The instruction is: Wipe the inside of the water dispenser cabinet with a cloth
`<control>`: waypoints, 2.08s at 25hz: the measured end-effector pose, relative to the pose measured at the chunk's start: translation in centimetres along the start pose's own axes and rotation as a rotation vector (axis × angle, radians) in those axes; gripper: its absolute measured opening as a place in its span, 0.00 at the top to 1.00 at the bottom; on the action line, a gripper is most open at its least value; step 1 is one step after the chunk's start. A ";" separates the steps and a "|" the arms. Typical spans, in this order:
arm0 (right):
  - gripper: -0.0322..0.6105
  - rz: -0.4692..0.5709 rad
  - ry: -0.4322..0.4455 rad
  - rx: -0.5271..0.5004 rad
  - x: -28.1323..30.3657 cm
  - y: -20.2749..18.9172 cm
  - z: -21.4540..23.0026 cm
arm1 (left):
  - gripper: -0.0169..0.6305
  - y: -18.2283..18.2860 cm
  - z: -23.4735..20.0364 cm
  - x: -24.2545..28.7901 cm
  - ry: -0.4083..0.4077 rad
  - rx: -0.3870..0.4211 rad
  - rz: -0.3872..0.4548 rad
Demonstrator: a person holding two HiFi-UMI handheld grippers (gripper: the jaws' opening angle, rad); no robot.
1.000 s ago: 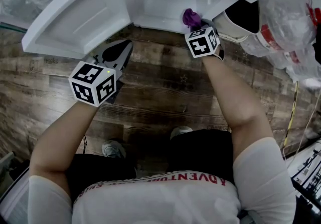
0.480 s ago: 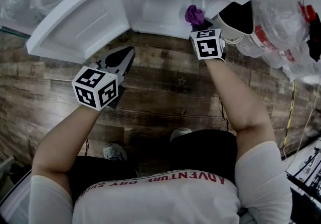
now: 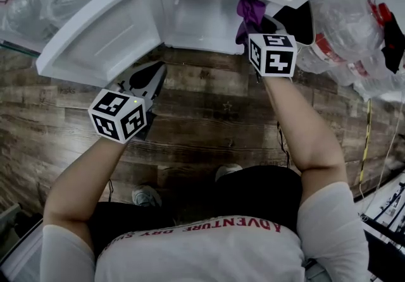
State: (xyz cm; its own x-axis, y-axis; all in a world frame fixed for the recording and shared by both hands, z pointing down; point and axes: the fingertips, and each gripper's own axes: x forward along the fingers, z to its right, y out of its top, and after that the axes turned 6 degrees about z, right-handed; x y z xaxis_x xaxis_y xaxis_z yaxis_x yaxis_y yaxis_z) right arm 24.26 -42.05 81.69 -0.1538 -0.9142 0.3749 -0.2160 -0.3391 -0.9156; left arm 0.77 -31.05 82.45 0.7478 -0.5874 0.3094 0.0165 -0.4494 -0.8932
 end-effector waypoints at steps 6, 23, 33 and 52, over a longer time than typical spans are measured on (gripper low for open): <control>0.80 0.077 0.017 0.121 -0.8 2.5 0.4 | 0.93 0.3 -0.2 -0.3 0.003 0.007 0.010; 0.80 0.179 0.024 0.227 -1.8 5.3 0.5 | 0.93 0.3 -0.8 -0.4 0.010 -0.002 0.014; 0.80 0.222 0.086 0.094 -0.7 7.3 -3.3 | 0.93 0.2 -1.2 -0.8 0.014 0.004 0.014; 0.80 0.264 0.203 -0.026 2.6 10.5 -12.3 | 0.93 -0.4 -4.1 -3.1 0.038 -0.008 0.019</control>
State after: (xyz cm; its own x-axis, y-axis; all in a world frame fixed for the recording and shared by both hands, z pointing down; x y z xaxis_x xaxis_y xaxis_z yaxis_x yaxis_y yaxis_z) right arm 9.72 -45.24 74.84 -0.3960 -0.9061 0.1491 -0.1677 -0.0883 -0.9819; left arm -4.21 -31.79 83.21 0.7220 -0.6210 0.3050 -0.0025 -0.4432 -0.8964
